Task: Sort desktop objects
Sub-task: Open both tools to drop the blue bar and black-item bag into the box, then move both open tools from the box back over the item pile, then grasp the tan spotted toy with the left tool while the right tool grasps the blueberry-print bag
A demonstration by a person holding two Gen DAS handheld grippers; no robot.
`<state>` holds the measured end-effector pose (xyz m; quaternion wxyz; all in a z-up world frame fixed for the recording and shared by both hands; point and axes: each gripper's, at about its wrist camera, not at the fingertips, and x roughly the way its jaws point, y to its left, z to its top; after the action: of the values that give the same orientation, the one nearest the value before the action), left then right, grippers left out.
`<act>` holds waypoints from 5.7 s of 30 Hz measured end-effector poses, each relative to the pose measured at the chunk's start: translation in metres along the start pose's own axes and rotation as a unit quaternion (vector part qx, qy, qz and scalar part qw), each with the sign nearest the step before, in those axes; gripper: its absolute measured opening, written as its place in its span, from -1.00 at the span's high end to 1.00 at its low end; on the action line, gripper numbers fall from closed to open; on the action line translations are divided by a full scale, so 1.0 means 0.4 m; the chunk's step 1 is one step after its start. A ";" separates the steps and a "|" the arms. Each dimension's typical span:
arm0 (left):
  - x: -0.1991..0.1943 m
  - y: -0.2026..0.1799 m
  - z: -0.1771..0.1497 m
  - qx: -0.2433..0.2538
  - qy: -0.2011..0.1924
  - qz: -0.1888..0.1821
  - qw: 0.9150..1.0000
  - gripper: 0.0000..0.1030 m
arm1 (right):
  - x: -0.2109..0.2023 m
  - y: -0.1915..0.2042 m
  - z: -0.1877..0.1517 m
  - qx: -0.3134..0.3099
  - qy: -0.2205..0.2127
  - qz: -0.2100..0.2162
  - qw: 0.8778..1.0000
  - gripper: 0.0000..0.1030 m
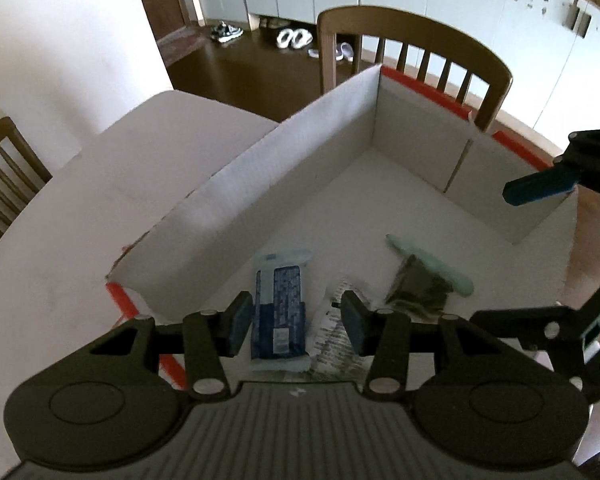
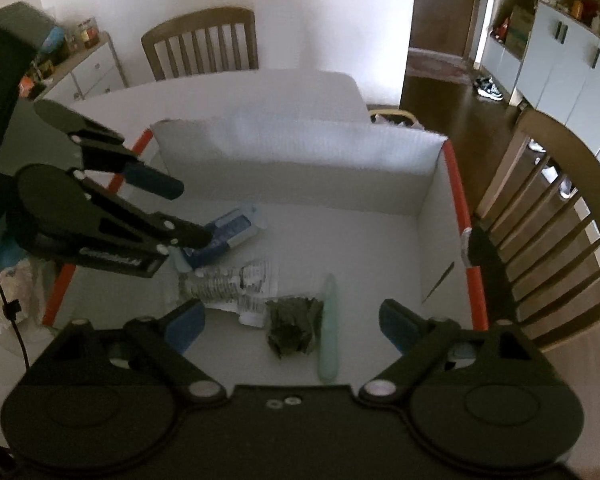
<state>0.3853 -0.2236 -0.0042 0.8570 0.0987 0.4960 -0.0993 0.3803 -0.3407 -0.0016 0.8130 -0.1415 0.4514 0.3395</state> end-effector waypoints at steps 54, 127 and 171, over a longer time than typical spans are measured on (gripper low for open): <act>-0.470 0.095 -0.456 -0.092 -0.158 -0.008 0.983 -0.49 | -0.246 0.423 -0.098 0.035 -0.142 -0.016 0.989 -0.84; -0.245 0.438 -0.838 -0.236 -0.117 0.080 0.961 -0.95 | 0.174 0.886 -0.168 -0.062 -0.109 0.009 0.992 -0.61; -0.319 0.391 -0.829 -0.210 -0.108 0.073 0.969 0.01 | 0.106 0.841 -0.140 -0.018 -0.104 -0.002 0.994 -0.04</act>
<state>0.0896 0.0247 -0.0444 0.9120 -0.0584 0.4016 0.0600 0.1314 -0.1071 -0.0420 0.8536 -0.1212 0.3576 0.3589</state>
